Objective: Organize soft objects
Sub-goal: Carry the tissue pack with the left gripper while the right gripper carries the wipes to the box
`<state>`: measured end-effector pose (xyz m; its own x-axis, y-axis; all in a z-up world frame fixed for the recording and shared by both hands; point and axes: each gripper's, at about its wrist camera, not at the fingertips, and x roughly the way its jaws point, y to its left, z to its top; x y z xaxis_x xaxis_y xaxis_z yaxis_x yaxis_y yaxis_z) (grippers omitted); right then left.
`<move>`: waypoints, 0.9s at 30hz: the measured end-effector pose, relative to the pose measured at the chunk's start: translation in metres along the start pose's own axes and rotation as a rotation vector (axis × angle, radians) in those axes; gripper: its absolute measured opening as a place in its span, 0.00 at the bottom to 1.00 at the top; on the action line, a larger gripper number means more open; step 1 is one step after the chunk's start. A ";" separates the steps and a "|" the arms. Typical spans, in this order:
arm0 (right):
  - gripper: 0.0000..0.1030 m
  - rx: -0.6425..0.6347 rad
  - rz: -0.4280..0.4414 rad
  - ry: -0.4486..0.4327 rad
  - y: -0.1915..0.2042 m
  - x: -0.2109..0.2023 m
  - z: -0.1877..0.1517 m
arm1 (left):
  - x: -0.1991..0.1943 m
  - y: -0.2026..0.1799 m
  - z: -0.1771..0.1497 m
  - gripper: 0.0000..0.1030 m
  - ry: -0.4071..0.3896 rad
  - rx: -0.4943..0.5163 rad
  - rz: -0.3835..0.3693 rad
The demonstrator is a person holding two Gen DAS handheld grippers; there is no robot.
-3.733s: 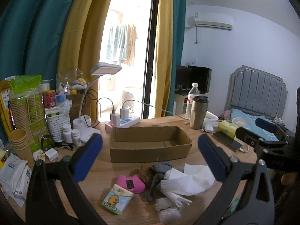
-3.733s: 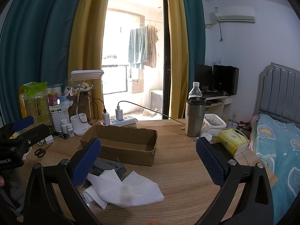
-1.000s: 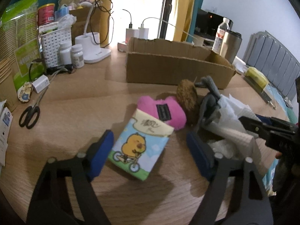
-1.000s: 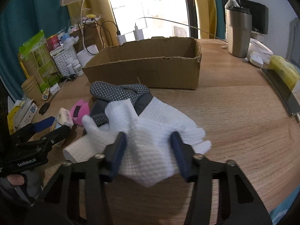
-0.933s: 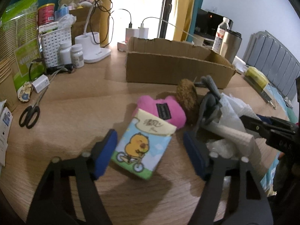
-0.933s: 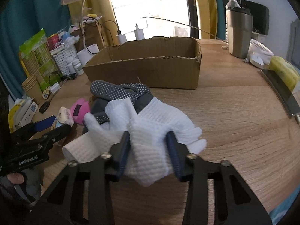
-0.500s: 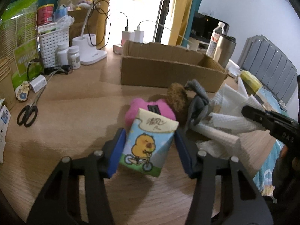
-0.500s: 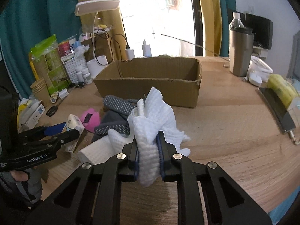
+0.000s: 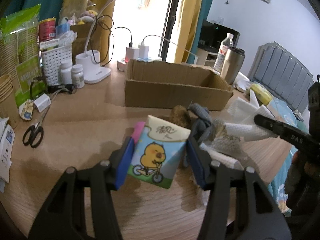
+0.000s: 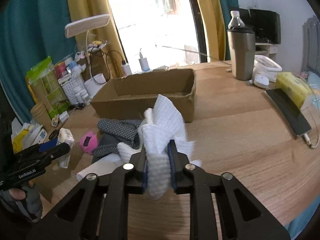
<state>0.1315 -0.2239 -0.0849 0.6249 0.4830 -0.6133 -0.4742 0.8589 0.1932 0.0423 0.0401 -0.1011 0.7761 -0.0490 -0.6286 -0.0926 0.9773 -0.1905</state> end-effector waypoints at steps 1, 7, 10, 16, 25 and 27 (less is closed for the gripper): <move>0.18 0.003 -0.001 -0.004 -0.001 -0.001 0.001 | 0.000 -0.001 0.002 0.53 -0.002 0.003 -0.004; 0.12 0.013 0.018 -0.044 -0.006 -0.011 0.011 | -0.005 -0.009 0.014 0.53 -0.025 0.023 -0.017; 0.12 0.004 0.017 -0.066 -0.006 -0.016 0.018 | -0.007 -0.011 0.023 0.53 -0.040 0.033 -0.022; 0.12 -0.010 0.028 -0.095 -0.005 -0.017 0.035 | -0.008 -0.015 0.037 0.53 -0.057 0.041 -0.023; 0.12 -0.027 0.054 -0.125 -0.007 -0.015 0.057 | -0.008 -0.012 0.063 0.53 -0.089 0.043 -0.006; 0.12 -0.029 0.057 -0.129 -0.008 -0.014 0.061 | -0.007 -0.013 0.067 0.53 -0.092 0.046 -0.003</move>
<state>0.1641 -0.2271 -0.0311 0.6703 0.5500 -0.4982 -0.5273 0.8254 0.2018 0.0804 0.0413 -0.0439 0.8305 -0.0347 -0.5560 -0.0635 0.9857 -0.1563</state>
